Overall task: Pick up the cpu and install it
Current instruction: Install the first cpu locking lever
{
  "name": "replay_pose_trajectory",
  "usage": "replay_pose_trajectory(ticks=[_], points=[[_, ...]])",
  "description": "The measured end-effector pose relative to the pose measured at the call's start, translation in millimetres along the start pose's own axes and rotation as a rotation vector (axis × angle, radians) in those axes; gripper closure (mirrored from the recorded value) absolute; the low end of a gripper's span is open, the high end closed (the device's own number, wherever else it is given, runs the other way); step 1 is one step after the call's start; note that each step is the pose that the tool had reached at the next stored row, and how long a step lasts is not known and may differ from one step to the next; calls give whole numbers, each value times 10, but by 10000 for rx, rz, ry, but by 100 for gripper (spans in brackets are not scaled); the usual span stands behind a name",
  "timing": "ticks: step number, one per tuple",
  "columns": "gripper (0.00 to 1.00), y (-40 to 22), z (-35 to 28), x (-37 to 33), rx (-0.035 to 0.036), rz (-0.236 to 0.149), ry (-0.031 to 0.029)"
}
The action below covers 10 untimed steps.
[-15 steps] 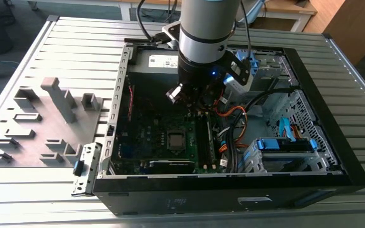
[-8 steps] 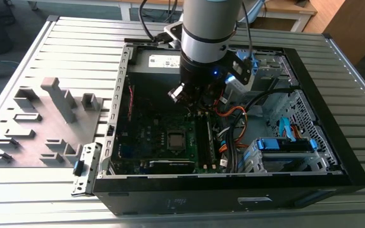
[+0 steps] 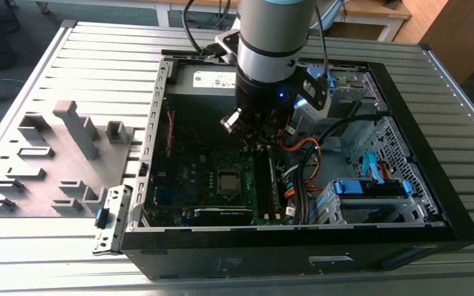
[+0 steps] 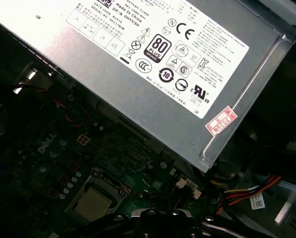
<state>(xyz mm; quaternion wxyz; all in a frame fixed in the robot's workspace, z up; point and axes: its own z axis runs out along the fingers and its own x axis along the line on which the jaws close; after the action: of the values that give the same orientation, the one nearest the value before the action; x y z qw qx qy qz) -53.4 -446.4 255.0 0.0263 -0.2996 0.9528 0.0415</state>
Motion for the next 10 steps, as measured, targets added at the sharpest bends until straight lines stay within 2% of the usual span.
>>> replay_pose_trajectory(ticks=[10], points=[[89, -1, 43, -22, -37, -462, 27]])
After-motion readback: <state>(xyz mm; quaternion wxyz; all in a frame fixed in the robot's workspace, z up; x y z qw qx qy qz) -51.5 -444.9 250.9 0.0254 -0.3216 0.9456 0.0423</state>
